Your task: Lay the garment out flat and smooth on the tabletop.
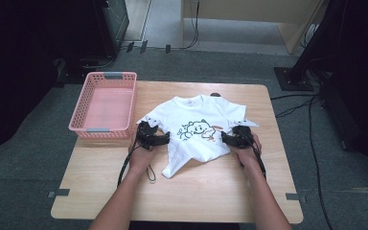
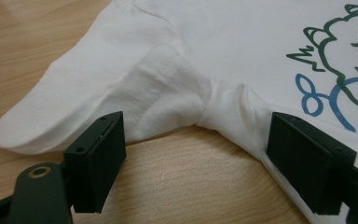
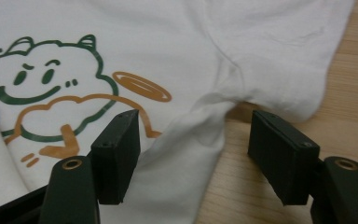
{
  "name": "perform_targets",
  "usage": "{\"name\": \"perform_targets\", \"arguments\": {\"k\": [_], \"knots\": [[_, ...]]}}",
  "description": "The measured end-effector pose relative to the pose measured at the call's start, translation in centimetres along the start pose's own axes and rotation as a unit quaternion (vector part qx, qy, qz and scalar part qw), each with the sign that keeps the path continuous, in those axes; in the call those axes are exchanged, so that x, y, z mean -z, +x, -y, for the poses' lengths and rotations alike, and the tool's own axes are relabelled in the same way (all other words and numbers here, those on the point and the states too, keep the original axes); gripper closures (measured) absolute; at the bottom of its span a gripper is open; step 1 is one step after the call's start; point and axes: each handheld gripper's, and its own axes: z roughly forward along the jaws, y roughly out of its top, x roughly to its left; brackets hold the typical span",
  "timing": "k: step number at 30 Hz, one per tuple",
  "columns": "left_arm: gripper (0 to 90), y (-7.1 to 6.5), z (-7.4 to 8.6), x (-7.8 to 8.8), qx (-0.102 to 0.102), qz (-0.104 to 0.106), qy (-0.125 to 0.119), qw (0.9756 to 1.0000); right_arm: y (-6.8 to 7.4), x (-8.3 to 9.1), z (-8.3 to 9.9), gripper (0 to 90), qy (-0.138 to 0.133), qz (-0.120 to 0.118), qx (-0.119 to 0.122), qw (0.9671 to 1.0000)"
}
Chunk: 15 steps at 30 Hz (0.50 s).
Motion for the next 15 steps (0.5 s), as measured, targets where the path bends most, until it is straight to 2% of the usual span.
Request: {"name": "perform_targets", "arguments": {"k": [2, 4, 6, 8, 12, 13, 15], "knots": [[19.9, 0.0, 0.0, -0.1, 0.004, -0.001, 0.001, 1.0000, 0.4, 0.7, -0.2, 35.6, -0.012, 0.014, 0.018, 0.9997], [19.9, -0.1, 0.0, -0.1, 0.002, -0.005, 0.001, 1.0000, 1.1, 1.5, -0.6, 36.6, -0.033, 0.006, 0.033, 0.9989], [19.9, 0.0, 0.0, 0.0, 0.003, -0.004, 0.001, 1.0000, 2.1, 2.1, -1.1, 37.6, -0.046, -0.014, 0.041, 0.9980], [19.9, -0.1, 0.0, 0.0, 0.002, -0.005, 0.001, 1.0000, 3.4, 2.4, -1.6, 39.0, -0.046, -0.042, 0.055, 0.9965], [19.9, -0.1, 0.0, 0.0, 0.002, -0.005, 0.001, 1.0000, 6.2, 1.9, -2.0, 43.6, -0.028, -0.106, 0.083, 0.9904], [19.9, -0.1, 0.0, 0.0, 0.001, -0.005, 0.001, 1.0000, 6.8, 1.7, -2.1, 45.1, -0.023, -0.117, 0.090, 0.9888], [19.9, -0.1, 0.0, 0.0, 0.001, -0.005, 0.001, 1.0000, 7.9, 1.0, -2.1, 46.5, -0.008, -0.124, 0.096, 0.9876]]}}
